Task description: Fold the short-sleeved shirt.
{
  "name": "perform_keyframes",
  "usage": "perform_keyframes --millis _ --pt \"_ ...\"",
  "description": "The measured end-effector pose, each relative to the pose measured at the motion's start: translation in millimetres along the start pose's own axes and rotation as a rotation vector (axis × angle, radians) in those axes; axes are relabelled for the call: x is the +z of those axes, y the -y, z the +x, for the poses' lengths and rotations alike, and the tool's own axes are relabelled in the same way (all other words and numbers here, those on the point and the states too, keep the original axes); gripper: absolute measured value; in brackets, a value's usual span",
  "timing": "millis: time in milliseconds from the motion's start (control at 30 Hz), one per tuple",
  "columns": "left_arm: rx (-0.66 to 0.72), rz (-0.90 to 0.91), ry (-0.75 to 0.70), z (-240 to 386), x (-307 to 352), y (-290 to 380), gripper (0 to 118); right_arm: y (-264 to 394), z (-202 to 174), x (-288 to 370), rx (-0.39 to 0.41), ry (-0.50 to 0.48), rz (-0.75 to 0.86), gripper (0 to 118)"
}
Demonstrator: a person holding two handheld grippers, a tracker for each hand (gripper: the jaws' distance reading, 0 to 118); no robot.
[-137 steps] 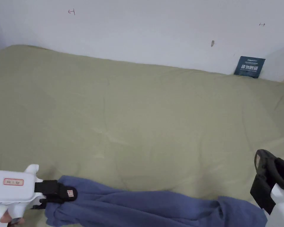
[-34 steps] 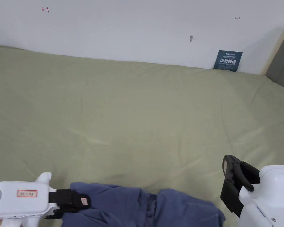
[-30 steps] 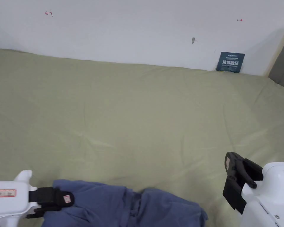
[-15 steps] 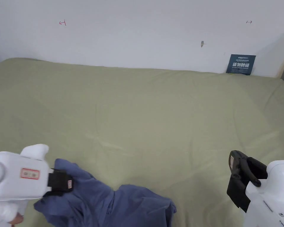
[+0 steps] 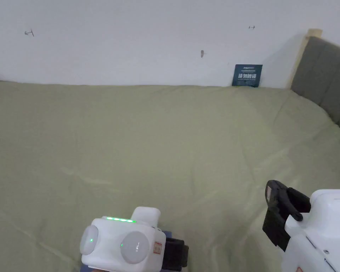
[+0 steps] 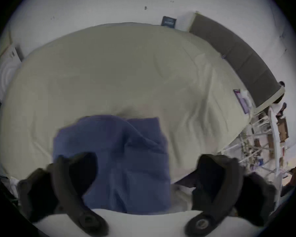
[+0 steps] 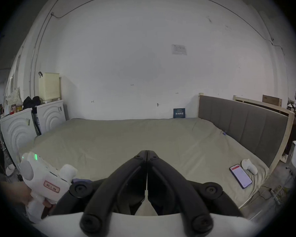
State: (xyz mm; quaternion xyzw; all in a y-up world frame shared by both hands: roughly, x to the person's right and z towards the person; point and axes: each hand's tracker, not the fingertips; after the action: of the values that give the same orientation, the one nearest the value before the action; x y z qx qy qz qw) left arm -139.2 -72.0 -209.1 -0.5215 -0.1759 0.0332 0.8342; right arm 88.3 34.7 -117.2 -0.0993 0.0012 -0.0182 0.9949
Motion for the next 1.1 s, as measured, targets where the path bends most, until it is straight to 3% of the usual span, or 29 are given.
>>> perform_keyframes --millis 100,167,233,267,300,467,533,600,700,833,933,1100 --pt "0.053 0.029 0.058 -3 13 -1 111 0 5 1 0.006 0.016 -0.002 3" --pt "0.099 0.081 0.086 -17 32 -4 102 1 6 0 -0.001 0.021 -0.006 3" --pt "0.188 0.128 0.167 -40 49 -4 50 3 6 -3 -0.011 0.018 -0.011 3" --pt "0.23 0.124 0.241 -52 55 -5 13 5 4 -5 -0.01 0.012 -0.017 3" --pt "0.249 0.119 0.309 -62 56 -4 0 7 2 -7 -0.009 0.011 -0.026 3" --pt "0.297 0.047 0.457 -90 19 11 0 16 -8 -14 -0.018 -0.02 -0.068 3" --pt "0.34 -0.046 0.59 -92 -11 23 0 20 -11 -16 -0.016 -0.03 -0.088 3" --pt "0.373 -0.102 0.598 -88 -46 35 0 24 -12 -19 -0.034 -0.055 -0.125 3" --pt "0.312 -0.131 0.562 -84 -79 48 0 32 -9 -24 -0.083 -0.137 -0.19 3" --pt "0.329 -0.119 0.584 -83 -62 42 0 48 -5 -38 -0.183 -0.238 -0.287 3" --pt "0.257 -0.059 0.575 -92 -25 34 0 59 -9 -56 -0.276 -0.317 -0.355 3" --pt "0.257 0.075 0.455 -144 46 32 0 95 -40 -104 -0.446 -0.644 -0.552 3"
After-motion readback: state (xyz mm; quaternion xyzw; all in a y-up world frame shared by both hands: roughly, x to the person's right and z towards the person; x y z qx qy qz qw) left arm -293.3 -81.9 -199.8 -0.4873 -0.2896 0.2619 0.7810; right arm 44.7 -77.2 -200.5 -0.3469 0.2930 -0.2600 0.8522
